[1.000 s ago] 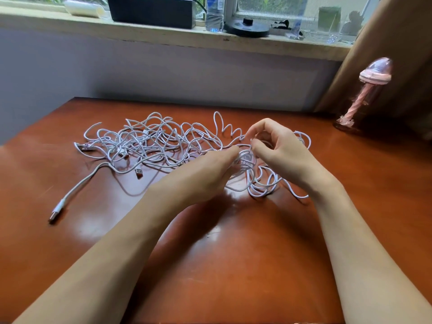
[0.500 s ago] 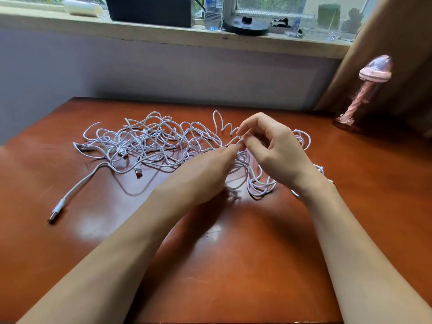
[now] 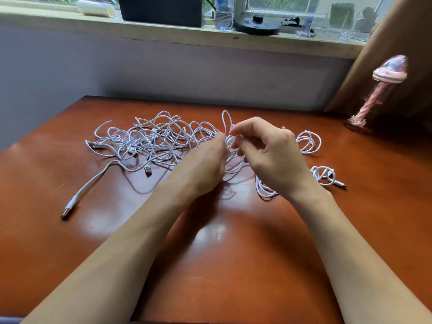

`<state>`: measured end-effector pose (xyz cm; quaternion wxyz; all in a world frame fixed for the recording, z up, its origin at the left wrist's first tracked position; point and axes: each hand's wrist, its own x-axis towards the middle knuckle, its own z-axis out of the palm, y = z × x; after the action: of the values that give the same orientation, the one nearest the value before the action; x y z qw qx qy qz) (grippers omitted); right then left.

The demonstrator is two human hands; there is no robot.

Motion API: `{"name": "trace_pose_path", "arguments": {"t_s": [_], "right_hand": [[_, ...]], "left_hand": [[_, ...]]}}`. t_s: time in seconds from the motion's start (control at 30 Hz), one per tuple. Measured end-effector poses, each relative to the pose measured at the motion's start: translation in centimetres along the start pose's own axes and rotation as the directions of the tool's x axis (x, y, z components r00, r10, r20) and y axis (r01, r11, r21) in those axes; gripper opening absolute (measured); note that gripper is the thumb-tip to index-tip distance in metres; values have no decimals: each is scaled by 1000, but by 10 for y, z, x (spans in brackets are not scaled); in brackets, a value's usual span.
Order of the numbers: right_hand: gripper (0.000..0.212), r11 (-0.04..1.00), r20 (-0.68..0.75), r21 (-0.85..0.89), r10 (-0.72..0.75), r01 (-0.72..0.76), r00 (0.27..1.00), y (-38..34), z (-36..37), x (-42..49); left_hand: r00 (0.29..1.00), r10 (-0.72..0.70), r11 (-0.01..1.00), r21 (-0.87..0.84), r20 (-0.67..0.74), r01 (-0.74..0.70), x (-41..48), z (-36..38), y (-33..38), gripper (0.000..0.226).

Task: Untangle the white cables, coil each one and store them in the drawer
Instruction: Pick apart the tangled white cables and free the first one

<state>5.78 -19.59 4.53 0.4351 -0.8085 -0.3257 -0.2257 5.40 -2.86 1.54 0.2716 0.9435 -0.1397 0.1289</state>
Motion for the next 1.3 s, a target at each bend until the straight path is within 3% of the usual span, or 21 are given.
{"name": "trace_pose_path", "arguments": {"t_s": [0.1, 0.27, 0.43, 0.57, 0.67, 0.8, 1.07, 1.2, 1.3], "right_hand": [[13, 981, -16, 175, 93, -89, 996, -3, -2, -1], [9, 955, -11, 263, 141, -133, 990, -3, -4, 1], [27, 926, 107, 307, 193, -217, 975, 3, -4, 1], [29, 856, 227, 404, 249, -324, 941, 3, -2, 1], [20, 831, 316, 407, 261, -379, 912, 2, -1, -1], [13, 842, 322, 378, 270, -385, 907, 2, -3, 0], [12, 867, 411, 261, 298, -425, 861, 7, -3, -1], [14, 881, 324, 263, 302, -393, 896, 7, 2, -1], [18, 892, 203, 266, 318, -364, 926, 8, 4, 1]], "left_hand": [[999, 6, 1000, -27, -39, -7, 1, 0, -1, 13], [996, 33, 999, -32, -84, -35, 0, 2, 0, 17], [993, 41, 999, -18, -111, -44, 1, 4, -3, 14], [987, 10, 1000, -6, -160, -11, 2, 4, -5, 12], [982, -5, 1000, -11, -191, 2, 2, 5, -6, 14], [971, -6, 1000, -29, -240, -1, 4, 5, -7, 16], [957, -136, 965, -255, -258, 68, 8, -1, -8, 14], [950, 59, 994, -70, -307, -85, 5, 0, -4, 15], [956, 108, 994, 58, -272, -96, 3, 2, -3, 12]]}}
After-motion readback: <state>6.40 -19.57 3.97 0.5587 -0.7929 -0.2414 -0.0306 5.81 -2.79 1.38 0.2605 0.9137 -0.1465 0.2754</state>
